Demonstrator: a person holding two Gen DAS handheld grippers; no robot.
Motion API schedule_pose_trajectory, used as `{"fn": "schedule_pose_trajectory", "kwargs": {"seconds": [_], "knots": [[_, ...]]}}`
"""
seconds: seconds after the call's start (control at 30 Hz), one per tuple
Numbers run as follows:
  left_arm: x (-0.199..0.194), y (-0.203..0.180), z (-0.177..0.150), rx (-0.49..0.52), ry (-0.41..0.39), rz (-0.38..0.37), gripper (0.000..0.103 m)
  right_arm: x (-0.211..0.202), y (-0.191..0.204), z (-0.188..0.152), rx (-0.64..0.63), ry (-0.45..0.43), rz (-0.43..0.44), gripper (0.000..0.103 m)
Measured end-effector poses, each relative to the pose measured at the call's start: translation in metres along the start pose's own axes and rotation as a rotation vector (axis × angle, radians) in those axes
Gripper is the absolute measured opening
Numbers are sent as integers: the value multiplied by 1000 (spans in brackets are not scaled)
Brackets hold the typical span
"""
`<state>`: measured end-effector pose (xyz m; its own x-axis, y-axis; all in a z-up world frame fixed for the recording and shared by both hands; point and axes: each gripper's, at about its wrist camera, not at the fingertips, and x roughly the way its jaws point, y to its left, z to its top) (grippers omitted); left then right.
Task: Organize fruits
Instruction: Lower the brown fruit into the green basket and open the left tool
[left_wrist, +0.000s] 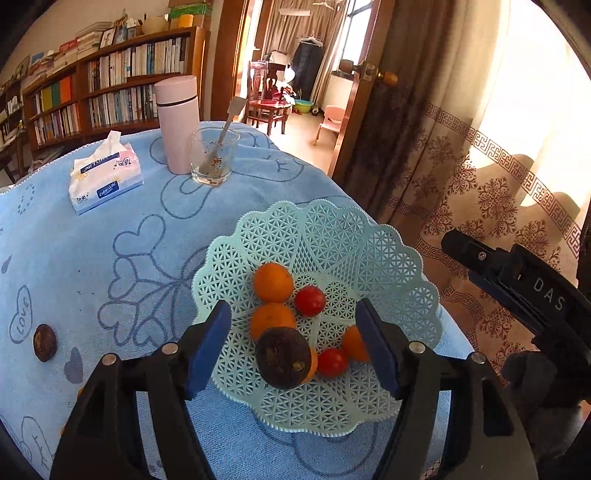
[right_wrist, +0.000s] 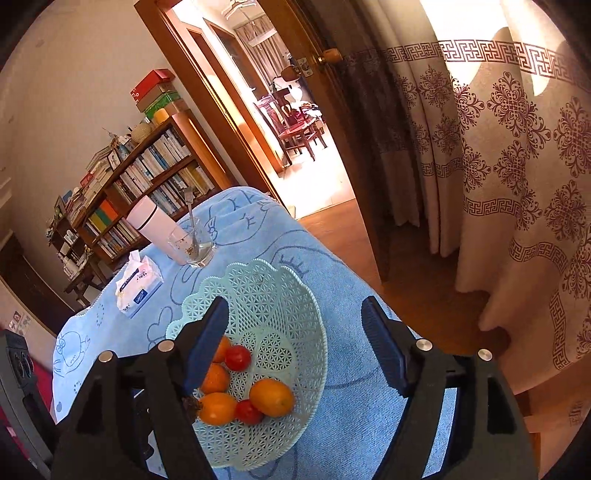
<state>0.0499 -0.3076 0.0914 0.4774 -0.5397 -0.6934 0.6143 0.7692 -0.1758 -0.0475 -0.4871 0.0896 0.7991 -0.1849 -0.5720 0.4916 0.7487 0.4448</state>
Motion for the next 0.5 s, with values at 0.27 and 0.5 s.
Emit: {"fn": "schedule_pose_trajectory", "kwargs": {"seconds": [0.27,0.5], "knots": [[-15,23,-1,-12,-56,143,86,1,8,-4,-15,7,10,80],[-23,50,-7,-70,-59,200,88,-3,13,-6,-27,3,29,81]]}}
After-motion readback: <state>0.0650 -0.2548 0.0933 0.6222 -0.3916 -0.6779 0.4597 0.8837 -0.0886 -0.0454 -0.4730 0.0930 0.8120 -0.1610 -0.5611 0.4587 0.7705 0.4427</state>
